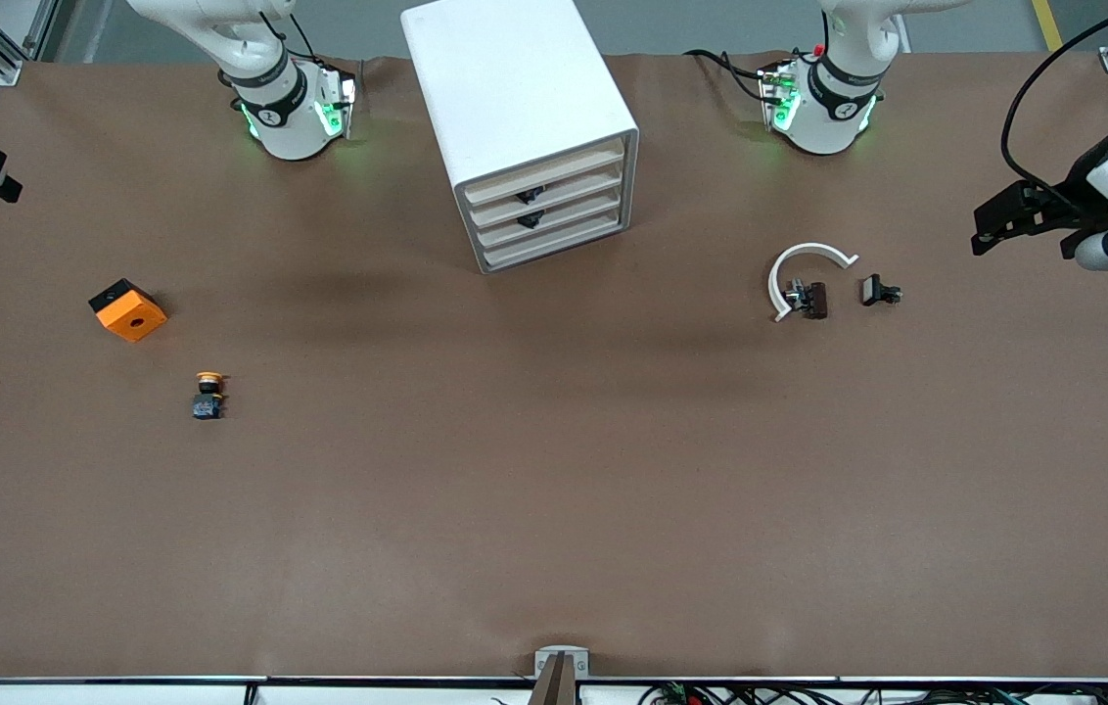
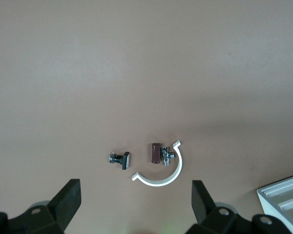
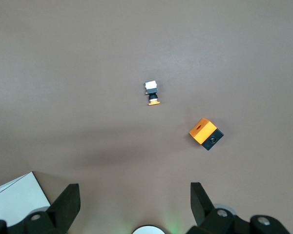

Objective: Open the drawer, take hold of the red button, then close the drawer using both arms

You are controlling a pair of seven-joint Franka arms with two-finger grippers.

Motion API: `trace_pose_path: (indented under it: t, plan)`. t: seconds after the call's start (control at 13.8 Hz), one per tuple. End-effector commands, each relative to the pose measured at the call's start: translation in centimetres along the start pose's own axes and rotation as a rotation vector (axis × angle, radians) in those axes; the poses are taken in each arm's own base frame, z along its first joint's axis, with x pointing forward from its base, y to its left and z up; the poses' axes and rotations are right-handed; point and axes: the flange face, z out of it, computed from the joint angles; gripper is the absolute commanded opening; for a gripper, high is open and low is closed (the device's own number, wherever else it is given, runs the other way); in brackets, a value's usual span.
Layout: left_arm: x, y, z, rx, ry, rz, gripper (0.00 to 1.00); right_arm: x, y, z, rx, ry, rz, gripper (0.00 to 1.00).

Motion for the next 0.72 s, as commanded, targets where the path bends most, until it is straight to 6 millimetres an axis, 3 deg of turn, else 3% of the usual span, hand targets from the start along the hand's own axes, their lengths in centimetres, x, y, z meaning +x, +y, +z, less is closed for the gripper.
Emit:
trace_pose_path:
  t: [0.0,0.14,0.36,0.65]
  plan:
    - [2.1,0.1,3.7,-0.008,-0.081,0.024,1.00,-0.6,0.1,-0.6,0.002,0.002,-0.007,1.00]
    - [3.9,1.2,7.5,-0.074,-0.149,0.027,1.00,-0.6,0.1,-0.6,0.002,0.002,-0.007,1.00]
    - [6.6,3.1,13.0,-0.310,-0.230,-0.041,1.00,-0.6,0.1,-0.6,0.002,0.004,-0.007,1.00]
    - [8.8,6.0,18.0,-0.575,-0.351,-0.185,1.00,-0.6,0.1,-0.6,0.002,0.001,-0.009,1.00]
